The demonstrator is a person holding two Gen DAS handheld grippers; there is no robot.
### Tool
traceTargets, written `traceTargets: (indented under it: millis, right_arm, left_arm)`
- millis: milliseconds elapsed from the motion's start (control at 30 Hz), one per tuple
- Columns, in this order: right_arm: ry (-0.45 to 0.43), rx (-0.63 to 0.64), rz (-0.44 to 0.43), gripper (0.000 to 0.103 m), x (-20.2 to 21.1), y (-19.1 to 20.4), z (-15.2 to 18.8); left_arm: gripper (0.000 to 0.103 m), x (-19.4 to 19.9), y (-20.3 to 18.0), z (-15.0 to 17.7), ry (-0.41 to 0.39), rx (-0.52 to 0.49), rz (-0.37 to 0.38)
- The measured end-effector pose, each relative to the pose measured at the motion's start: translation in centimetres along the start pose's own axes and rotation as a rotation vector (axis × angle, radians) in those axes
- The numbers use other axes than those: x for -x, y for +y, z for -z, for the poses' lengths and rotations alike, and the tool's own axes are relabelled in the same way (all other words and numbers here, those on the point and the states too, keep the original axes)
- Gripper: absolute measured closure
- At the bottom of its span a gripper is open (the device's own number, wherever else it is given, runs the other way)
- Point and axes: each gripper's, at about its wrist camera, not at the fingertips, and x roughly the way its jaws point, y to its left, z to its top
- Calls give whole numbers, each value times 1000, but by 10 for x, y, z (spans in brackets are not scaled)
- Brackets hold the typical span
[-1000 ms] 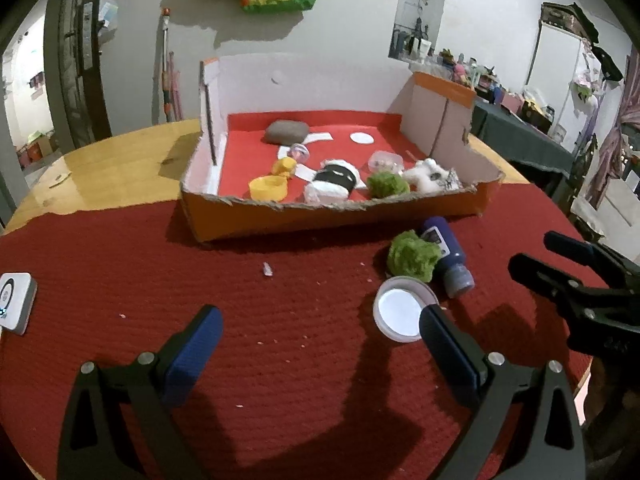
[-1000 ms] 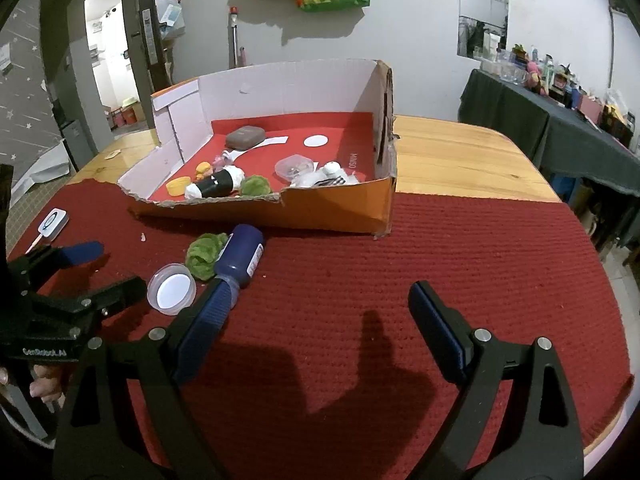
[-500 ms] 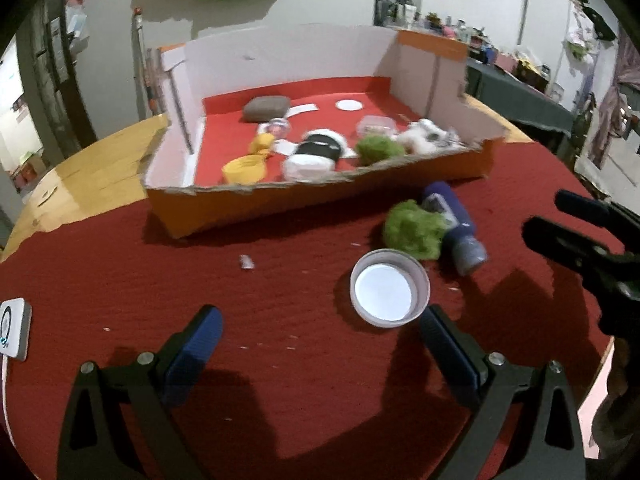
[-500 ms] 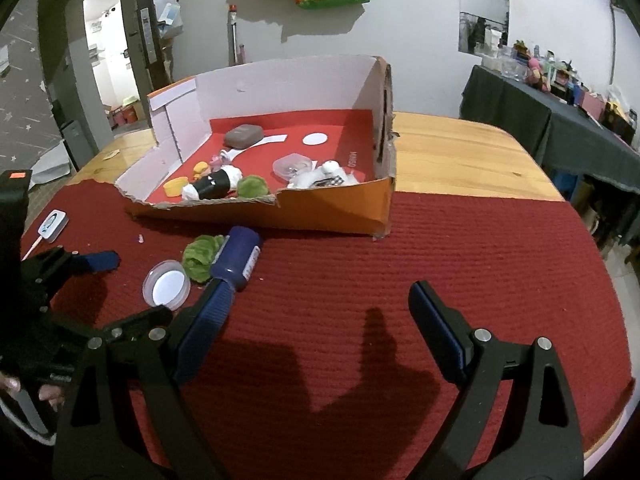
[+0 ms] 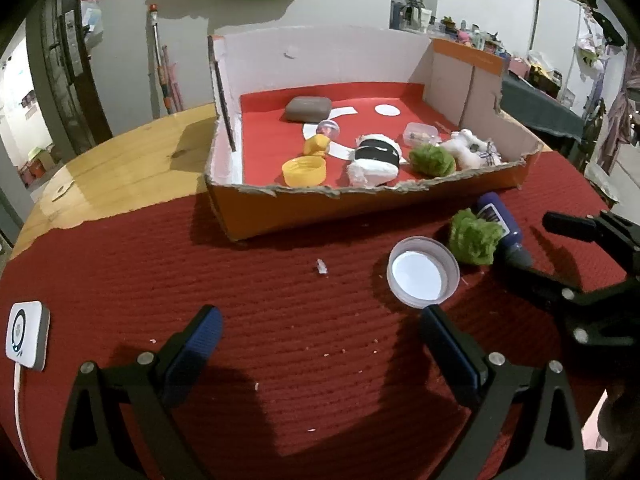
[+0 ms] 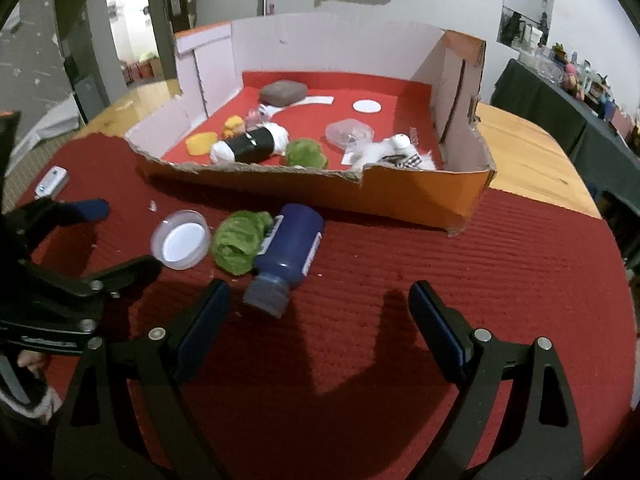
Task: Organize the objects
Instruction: 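Withdraw both grippers and move them toward the white lid and navy bottle, then grasp the white lid with the left gripper while the right grasps the navy bottle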
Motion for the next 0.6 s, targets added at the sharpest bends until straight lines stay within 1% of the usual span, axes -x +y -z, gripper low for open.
traceTargets:
  millis: [200,267,467,600]
  right_arm:
    - [-4,-53,22,12,2,-27,1]
    - [2,-50,20,12,1,-33,0]
    - [23,10,-19,12,-7,-26,-6]
    - [21,61,-18,12,-13,-18,-10]
  left_arm:
    - [2,-4,-4,-4,3,-26,36]
    - [2,-6,-7,-7,4,-36,46]
    - [3,-9,-14,-13,3,-60,63]
    - [7,-11,-16,-15,4,-75,76]
